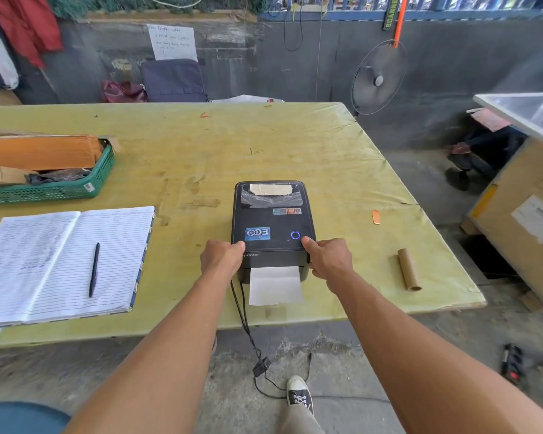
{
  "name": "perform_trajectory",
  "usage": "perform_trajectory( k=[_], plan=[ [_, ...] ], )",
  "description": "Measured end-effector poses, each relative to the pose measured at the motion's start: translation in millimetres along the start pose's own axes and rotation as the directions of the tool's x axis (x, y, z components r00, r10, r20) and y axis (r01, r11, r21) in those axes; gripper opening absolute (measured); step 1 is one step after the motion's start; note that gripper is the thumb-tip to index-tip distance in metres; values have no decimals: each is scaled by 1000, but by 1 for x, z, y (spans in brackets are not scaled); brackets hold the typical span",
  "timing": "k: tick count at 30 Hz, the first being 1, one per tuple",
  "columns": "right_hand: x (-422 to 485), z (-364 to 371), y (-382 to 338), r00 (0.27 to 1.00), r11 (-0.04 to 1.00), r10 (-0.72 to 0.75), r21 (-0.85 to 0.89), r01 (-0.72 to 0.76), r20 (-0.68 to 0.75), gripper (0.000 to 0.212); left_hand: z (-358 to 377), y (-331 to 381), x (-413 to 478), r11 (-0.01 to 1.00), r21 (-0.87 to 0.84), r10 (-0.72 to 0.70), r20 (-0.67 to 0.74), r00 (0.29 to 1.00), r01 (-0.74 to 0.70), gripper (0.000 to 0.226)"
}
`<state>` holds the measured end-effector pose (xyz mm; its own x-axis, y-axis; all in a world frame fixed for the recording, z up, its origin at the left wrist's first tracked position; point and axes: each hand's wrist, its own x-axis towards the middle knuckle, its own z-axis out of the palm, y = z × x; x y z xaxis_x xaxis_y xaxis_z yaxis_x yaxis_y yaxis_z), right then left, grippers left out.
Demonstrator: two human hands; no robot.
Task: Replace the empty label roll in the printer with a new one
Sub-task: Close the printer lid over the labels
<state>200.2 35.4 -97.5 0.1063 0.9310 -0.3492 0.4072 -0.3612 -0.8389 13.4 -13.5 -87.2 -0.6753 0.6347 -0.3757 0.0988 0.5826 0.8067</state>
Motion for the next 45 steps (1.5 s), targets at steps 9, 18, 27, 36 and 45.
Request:
perform_trajectory(
  k=[9,18,27,36,45],
  plan=[
    [0,-1,-2,1000,999,-11,-37,11,-3,45,2,0,-3,1000,-15,-13,-25,1000,12,33],
    [-2,-2,-2,1000,998,-16,-65,16,-2,54,3,1,-5,1000,-20,-20,-40,999,19,33],
    [-6,-3,-3,1000,997,-16,-77,17,10,57,4,1,-7,999,-28,-28,-50,998,27,37],
    [-8,-2,-4,1000,997,-28,-70,28,-1,56,3,0,-6,1000,-12,-14,-29,999,14,34],
    [-9,-1,-5,1000,998,-11,-62,10,-14,56,3,-2,-4,1000,-5,-1,-40,999,1,38]
  ],
)
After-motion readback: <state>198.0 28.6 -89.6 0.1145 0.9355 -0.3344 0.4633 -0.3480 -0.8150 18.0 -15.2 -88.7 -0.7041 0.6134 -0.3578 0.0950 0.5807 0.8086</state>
